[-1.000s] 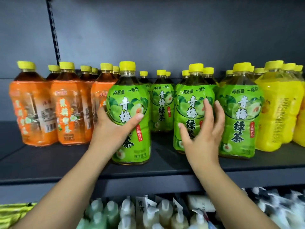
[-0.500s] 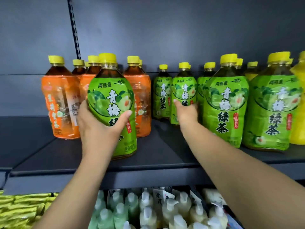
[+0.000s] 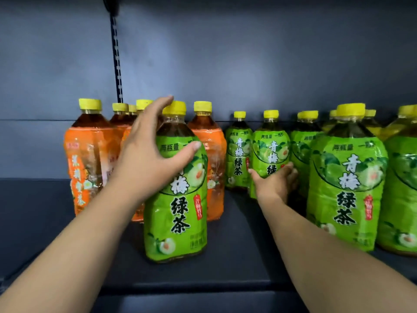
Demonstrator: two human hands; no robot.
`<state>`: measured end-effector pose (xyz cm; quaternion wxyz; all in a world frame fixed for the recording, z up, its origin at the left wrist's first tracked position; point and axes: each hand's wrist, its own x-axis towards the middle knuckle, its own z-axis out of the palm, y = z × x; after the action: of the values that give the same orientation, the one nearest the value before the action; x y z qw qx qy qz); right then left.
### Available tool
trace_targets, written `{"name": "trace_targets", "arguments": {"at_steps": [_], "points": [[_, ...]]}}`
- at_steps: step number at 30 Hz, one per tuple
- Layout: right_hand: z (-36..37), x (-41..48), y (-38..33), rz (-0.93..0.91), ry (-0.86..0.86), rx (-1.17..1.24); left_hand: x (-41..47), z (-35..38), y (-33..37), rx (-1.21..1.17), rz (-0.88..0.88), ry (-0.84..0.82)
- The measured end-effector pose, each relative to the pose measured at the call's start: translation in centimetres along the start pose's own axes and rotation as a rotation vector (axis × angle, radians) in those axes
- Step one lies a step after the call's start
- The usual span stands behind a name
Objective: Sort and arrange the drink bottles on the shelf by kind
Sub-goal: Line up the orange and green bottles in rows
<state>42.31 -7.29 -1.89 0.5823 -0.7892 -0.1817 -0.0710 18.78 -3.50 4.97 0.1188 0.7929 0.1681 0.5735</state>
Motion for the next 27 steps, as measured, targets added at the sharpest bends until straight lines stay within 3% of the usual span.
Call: {"name": "trace_targets", "arguments": {"at_steps": [7,16,23,27], "points": [[0.7,-0.7,-0.1,-0.142,0.058,-0.091,-0.7,0.9,-1.2,-0.151,0.073,0.073],[0.7,-0.9,-0.1,-0.231,-0.023,-0.126,-2.2,1.2,-2.9,-0.240,0.164,0.049],[0.6,-0.1,0.8,-0.122,-0.234,0.149,-2.2,1.2,-3.0,-0.268,0.166,0.059],[0.7,-0.4,0.9,-0.146,-0.305,0.216,-2.1,1.2,-3.0,-0.291,0.152,0.063]]}}
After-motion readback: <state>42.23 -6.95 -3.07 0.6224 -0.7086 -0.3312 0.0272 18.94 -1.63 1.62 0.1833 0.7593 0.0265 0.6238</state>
